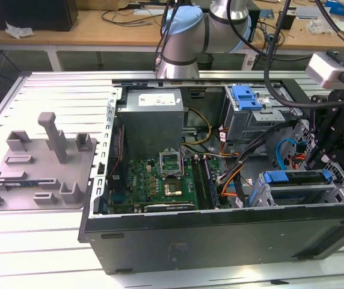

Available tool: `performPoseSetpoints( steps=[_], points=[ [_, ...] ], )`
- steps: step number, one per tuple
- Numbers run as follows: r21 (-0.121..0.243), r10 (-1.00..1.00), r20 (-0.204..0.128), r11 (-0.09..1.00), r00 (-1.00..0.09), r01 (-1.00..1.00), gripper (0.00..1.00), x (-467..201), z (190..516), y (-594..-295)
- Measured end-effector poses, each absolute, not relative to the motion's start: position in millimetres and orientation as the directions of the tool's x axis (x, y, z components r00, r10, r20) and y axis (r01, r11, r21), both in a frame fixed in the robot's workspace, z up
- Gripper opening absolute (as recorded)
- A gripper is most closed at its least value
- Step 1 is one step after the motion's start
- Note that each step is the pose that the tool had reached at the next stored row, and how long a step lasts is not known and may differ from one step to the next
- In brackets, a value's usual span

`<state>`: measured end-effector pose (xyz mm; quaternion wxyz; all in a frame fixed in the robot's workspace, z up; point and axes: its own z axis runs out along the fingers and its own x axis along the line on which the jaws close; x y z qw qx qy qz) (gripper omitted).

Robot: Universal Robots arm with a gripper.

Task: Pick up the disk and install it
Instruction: 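Insert the first disk wire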

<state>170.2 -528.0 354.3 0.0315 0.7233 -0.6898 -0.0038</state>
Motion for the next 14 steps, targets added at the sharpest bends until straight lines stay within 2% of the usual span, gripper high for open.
performPoseSetpoints(
  steps=[14],
  points=[
    [0.051,-0.998,0.038,-0.046,0.048,-0.998,0.16,170.4,351.1,-528.0]
  ],
)
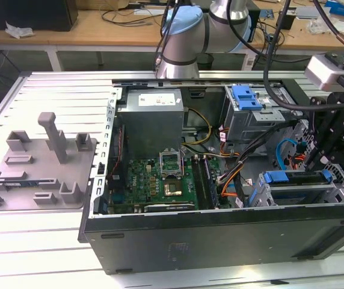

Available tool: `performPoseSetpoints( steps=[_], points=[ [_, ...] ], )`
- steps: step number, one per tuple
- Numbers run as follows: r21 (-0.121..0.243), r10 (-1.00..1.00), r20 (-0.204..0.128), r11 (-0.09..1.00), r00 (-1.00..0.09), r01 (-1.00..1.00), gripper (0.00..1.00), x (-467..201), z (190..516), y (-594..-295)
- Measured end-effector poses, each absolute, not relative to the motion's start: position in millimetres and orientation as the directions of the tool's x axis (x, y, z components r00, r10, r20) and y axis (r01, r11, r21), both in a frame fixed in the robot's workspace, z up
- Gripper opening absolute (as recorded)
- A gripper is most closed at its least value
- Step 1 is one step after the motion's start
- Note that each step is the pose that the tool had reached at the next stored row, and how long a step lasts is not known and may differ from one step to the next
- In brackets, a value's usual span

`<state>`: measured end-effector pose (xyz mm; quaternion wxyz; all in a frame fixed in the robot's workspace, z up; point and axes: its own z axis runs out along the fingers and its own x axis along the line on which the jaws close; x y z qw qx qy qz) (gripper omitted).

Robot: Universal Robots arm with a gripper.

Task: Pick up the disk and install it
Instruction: 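Insert the first disk wire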

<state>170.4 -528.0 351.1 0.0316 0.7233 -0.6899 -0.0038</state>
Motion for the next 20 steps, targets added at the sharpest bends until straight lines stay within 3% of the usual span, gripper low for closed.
performPoseSetpoints(
  steps=[20],
  points=[
    [0.051,-0.998,0.038,-0.046,0.048,-0.998,0.16,170.5,348.2,-528.0]
  ],
)
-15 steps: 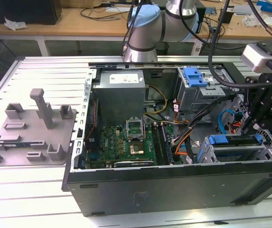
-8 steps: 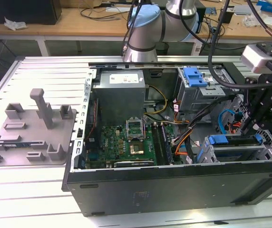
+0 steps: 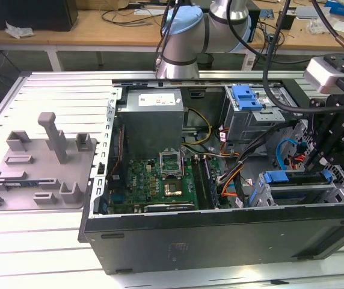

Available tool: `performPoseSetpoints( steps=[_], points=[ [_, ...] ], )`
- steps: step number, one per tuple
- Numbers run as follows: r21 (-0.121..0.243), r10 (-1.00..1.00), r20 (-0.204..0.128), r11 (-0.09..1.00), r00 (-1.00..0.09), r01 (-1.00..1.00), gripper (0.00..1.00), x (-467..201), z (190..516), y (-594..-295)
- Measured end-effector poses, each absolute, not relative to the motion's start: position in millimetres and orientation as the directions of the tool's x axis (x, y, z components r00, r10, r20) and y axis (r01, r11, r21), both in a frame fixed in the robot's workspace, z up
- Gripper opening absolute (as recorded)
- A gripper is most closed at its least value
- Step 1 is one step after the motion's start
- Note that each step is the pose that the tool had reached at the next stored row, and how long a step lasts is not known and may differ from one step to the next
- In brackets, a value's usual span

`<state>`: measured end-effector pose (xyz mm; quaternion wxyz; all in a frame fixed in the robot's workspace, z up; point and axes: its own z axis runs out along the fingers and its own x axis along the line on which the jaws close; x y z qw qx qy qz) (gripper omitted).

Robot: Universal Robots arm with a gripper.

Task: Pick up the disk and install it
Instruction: 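Insert the first disk wire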

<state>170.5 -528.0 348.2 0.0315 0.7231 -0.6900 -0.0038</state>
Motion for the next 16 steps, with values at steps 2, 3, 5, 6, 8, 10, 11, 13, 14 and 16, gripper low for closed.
performPoseSetpoints(
  steps=[2,3,5,6,8,10,11,13,14,16],
  points=[
    [0.051,-0.998,0.038,-0.046,0.047,-0.998,0.16,170.5,348.0,-528.0],
    [0.051,-0.998,0.038,-0.045,0.047,-0.998,0.16,170.5,347.8,-528.0],
    [0.051,-0.998,0.038,-0.045,0.047,-0.998,0.16,170.5,347.6,-528.0],
    [0.051,-0.998,0.038,-0.044,0.046,-0.998,0.16,170.5,347.5,-528.0],
    [0.051,-0.998,0.038,-0.044,0.046,-0.998,0.16,170.5,347.2,-528.0],
    [0.051,-0.998,0.038,-0.043,0.045,-0.998,0.16,170.5,346.9,-528.0],
    [0.051,-0.998,0.038,-0.043,0.045,-0.998,0.16,170.5,346.6,-528.0],
    [0.051,-0.998,0.038,-0.043,0.045,-0.998,0.16,170.5,346.0,-528.0],
    [0.051,-0.998,0.038,-0.042,0.044,-0.998,0.16,170.5,345.4,-528.0],
    [0.051,-0.998,0.038,-0.042,0.044,-0.998,0.16,170.5,344.7,-528.0]
  ],
)
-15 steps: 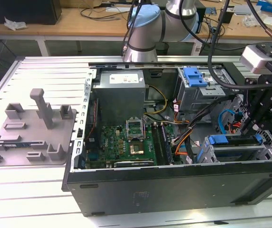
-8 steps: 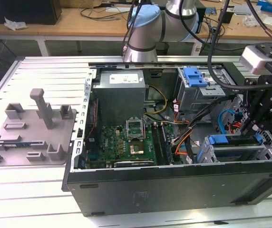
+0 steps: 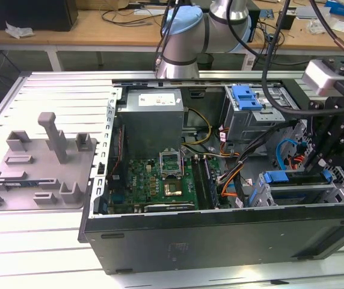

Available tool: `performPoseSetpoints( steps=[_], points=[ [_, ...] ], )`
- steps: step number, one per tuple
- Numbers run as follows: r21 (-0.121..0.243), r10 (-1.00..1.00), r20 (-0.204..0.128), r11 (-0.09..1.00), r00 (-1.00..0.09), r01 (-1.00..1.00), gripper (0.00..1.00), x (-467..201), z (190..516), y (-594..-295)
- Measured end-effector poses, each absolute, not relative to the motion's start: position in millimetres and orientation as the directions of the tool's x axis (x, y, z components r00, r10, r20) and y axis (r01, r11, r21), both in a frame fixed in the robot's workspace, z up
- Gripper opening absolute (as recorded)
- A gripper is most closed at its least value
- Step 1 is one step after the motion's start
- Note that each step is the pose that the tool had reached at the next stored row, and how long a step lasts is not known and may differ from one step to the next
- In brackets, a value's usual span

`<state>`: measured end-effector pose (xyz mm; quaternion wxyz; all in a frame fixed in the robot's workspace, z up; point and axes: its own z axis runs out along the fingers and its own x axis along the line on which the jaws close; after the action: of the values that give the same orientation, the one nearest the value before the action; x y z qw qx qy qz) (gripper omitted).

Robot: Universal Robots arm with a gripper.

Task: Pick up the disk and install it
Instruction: 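Insert the first disk wire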

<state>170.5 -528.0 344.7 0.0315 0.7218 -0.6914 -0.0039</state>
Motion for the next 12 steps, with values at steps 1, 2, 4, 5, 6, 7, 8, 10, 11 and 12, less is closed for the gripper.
performPoseSetpoints(
  steps=[1,2,4,5,6,7,8,10,11,12],
  points=[
    [0.051,-0.998,0.038,-0.042,0.044,-0.998,0.16,170.5,344.4,-528.0],
    [0.051,-0.998,0.038,-0.042,0.044,-0.998,0.16,170.5,343.9,-528.0],
    [0.051,-0.998,0.038,-0.042,0.044,-0.998,0.16,170.5,343.2,-528.0],
    [0.051,-0.998,0.038,-0.042,0.044,-0.998,0.16,170.5,342.8,-528.0],
    [0.051,-0.998,0.038,-0.042,0.044,-0.998,0.16,170.5,342.3,-528.1],
    [0.051,-0.998,0.038,-0.042,0.044,-0.998,0.16,170.5,342.0,-528.0],
    [0.051,-0.998,0.038,-0.042,0.044,-0.998,0.16,170.5,341.7,-528.0],
    [0.051,-0.998,0.038,-0.042,0.044,-0.998,0.16,170.5,341.0,-528.1],
    [0.051,-0.998,0.038,-0.042,0.044,-0.998,0.16,170.5,340.5,-528.0],
    [0.051,-0.998,0.038,-0.042,0.044,-0.998,0.16,170.5,340.5,-528.0]
  ],
)
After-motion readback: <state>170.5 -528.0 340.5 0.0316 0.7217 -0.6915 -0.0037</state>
